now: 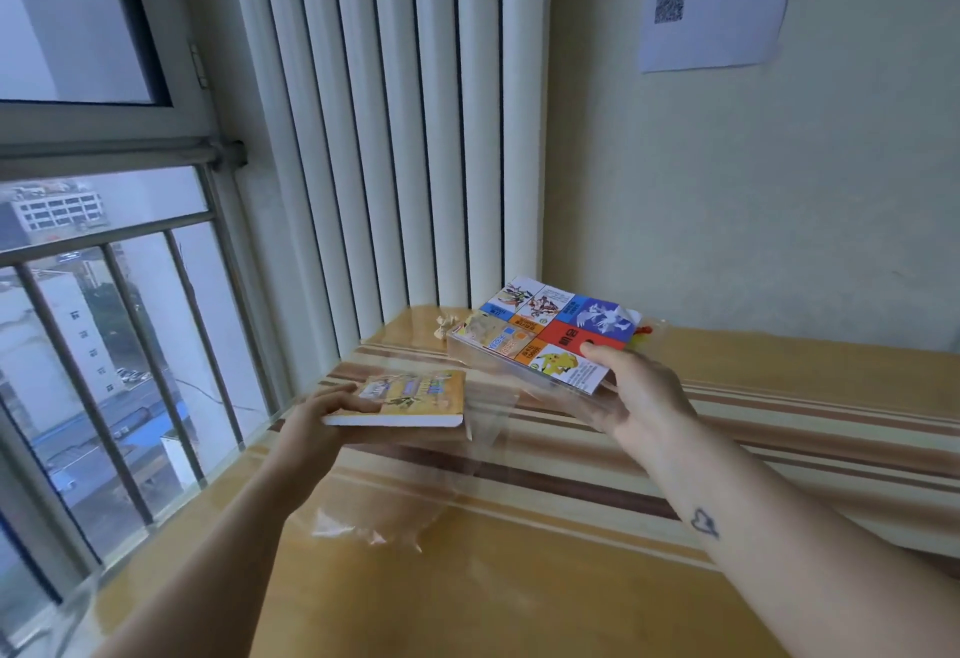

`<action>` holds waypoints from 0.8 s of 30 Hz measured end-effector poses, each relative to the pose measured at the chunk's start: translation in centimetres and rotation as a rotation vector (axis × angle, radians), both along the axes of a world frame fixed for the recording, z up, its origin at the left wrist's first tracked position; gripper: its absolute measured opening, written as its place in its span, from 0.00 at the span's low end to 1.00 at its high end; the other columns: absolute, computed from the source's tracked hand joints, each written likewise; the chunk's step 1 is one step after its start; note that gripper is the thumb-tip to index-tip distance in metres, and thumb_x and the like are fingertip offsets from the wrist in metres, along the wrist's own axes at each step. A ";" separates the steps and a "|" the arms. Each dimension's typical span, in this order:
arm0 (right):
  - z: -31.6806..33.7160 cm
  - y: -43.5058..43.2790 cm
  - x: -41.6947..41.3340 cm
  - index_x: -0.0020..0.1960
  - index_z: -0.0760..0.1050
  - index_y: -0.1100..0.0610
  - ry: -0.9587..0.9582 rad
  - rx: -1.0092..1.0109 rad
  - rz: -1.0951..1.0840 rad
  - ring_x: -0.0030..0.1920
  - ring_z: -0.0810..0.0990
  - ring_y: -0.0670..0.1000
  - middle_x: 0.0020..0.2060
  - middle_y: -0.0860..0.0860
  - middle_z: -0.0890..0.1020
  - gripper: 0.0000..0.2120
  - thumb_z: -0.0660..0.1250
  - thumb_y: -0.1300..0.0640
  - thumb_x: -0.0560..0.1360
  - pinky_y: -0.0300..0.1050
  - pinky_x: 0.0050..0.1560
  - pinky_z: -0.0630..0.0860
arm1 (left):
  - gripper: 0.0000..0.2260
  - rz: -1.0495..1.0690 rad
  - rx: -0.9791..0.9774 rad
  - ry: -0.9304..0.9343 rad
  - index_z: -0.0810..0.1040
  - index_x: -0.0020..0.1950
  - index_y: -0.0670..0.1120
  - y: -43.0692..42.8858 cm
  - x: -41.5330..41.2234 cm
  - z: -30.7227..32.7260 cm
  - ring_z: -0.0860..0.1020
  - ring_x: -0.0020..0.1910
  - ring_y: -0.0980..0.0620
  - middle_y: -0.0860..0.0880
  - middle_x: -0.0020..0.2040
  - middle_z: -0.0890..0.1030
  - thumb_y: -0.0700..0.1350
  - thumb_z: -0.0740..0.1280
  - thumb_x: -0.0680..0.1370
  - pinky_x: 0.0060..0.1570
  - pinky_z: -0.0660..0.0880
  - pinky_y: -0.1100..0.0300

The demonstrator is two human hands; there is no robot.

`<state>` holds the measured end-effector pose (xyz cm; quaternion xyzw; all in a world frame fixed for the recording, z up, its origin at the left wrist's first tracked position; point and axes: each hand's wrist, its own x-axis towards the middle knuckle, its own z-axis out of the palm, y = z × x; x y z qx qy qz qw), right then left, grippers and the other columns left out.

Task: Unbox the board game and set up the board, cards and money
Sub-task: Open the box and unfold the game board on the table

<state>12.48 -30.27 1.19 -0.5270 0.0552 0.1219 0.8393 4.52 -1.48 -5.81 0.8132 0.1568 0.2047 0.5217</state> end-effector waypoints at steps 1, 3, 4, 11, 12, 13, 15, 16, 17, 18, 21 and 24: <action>-0.1 0.7 0.2 0.48 0.75 0.60 0.017 -0.002 0.021 0.41 0.83 0.57 0.42 0.57 0.83 0.06 0.70 0.67 0.72 0.48 0.26 0.79 | 0.22 -0.013 0.011 0.012 0.84 0.33 0.52 0.3 -0.4 -0.2 0.73 0.59 0.50 0.50 0.57 0.76 0.25 0.66 0.71 0.60 0.71 0.55; -0.6 2.5 0.6 0.49 0.75 0.61 0.049 -0.004 0.072 0.40 0.83 0.57 0.41 0.57 0.83 0.06 0.69 0.67 0.73 0.48 0.24 0.79 | 0.18 -0.036 0.103 0.052 0.83 0.33 0.51 1.0 -1.0 -0.6 0.74 0.57 0.51 0.50 0.56 0.76 0.27 0.71 0.69 0.53 0.71 0.64; -0.9 3.4 0.7 0.49 0.75 0.61 0.063 -0.014 0.100 0.40 0.83 0.57 0.41 0.57 0.83 0.07 0.69 0.67 0.73 0.49 0.25 0.80 | 0.16 -0.055 0.206 0.085 0.82 0.35 0.53 1.6 -1.3 -0.9 0.74 0.57 0.52 0.51 0.54 0.76 0.30 0.73 0.68 0.52 0.71 0.66; -4.1 9.8 1.4 0.47 0.75 0.60 0.146 -0.113 0.275 0.33 0.82 0.52 0.36 0.55 0.82 0.05 0.69 0.66 0.73 0.46 0.35 0.80 | 0.28 -0.181 0.497 0.404 0.76 0.54 0.66 4.5 -2.6 -0.9 0.65 0.67 0.55 0.53 0.62 0.68 0.31 0.64 0.72 0.68 0.60 0.62; -4.5 10.5 1.4 0.48 0.75 0.60 0.156 -0.120 0.313 0.33 0.82 0.52 0.37 0.56 0.82 0.05 0.69 0.65 0.74 0.45 0.33 0.80 | 0.24 -0.191 0.497 0.424 0.76 0.59 0.61 4.6 -2.7 -0.6 0.65 0.67 0.55 0.52 0.64 0.68 0.34 0.65 0.73 0.68 0.61 0.61; -5.0 11.1 1.3 0.50 0.75 0.60 0.162 -0.121 0.349 0.33 0.82 0.53 0.39 0.56 0.82 0.06 0.68 0.65 0.74 0.45 0.30 0.80 | 0.22 -0.184 0.470 0.452 0.75 0.64 0.56 4.8 -2.8 -0.2 0.67 0.66 0.54 0.52 0.66 0.68 0.36 0.65 0.75 0.67 0.63 0.61; -5.8 12.1 1.5 0.53 0.74 0.60 0.171 -0.111 0.395 0.33 0.83 0.53 0.40 0.57 0.83 0.09 0.68 0.66 0.74 0.46 0.28 0.81 | 0.22 -0.151 0.346 0.481 0.74 0.67 0.50 5.1 -3.1 0.4 0.70 0.60 0.54 0.53 0.63 0.69 0.35 0.64 0.75 0.59 0.69 0.60; -6.0 12.4 1.5 0.53 0.75 0.61 0.172 -0.110 0.408 0.33 0.83 0.53 0.39 0.57 0.84 0.08 0.68 0.66 0.74 0.46 0.28 0.81 | 0.21 -0.106 0.288 0.474 0.74 0.66 0.48 5.2 -3.3 0.6 0.71 0.57 0.53 0.52 0.61 0.71 0.33 0.61 0.75 0.56 0.70 0.60; -6.3 12.7 1.6 0.52 0.75 0.61 0.165 -0.120 0.421 0.34 0.84 0.53 0.38 0.57 0.84 0.07 0.68 0.66 0.74 0.46 0.31 0.81 | 0.20 -0.034 0.244 0.449 0.74 0.64 0.46 5.2 -3.4 0.7 0.72 0.54 0.52 0.51 0.58 0.73 0.31 0.59 0.75 0.53 0.71 0.59; -6.6 13.0 1.7 0.51 0.76 0.62 0.149 -0.140 0.438 0.36 0.84 0.54 0.39 0.57 0.85 0.07 0.69 0.66 0.73 0.47 0.34 0.82 | 0.17 0.054 0.222 0.405 0.74 0.61 0.44 5.2 -3.4 0.7 0.73 0.52 0.51 0.49 0.57 0.75 0.31 0.58 0.75 0.52 0.71 0.56; -7.4 13.5 2.0 0.52 0.77 0.63 0.098 -0.233 0.468 0.41 0.84 0.56 0.44 0.59 0.85 0.08 0.69 0.67 0.73 0.49 0.39 0.81 | 0.14 0.201 0.202 0.280 0.72 0.65 0.42 4.1 -2.6 0.6 0.75 0.54 0.49 0.44 0.61 0.77 0.39 0.60 0.79 0.53 0.72 0.56; -7.6 13.8 2.1 0.49 0.78 0.62 0.065 -0.321 0.480 0.40 0.84 0.54 0.41 0.58 0.85 0.06 0.70 0.65 0.73 0.46 0.38 0.79 | 0.19 0.123 0.174 0.310 0.67 0.71 0.44 2.5 -1.4 0.1 0.76 0.49 0.54 0.47 0.61 0.76 0.47 0.61 0.80 0.39 0.73 0.68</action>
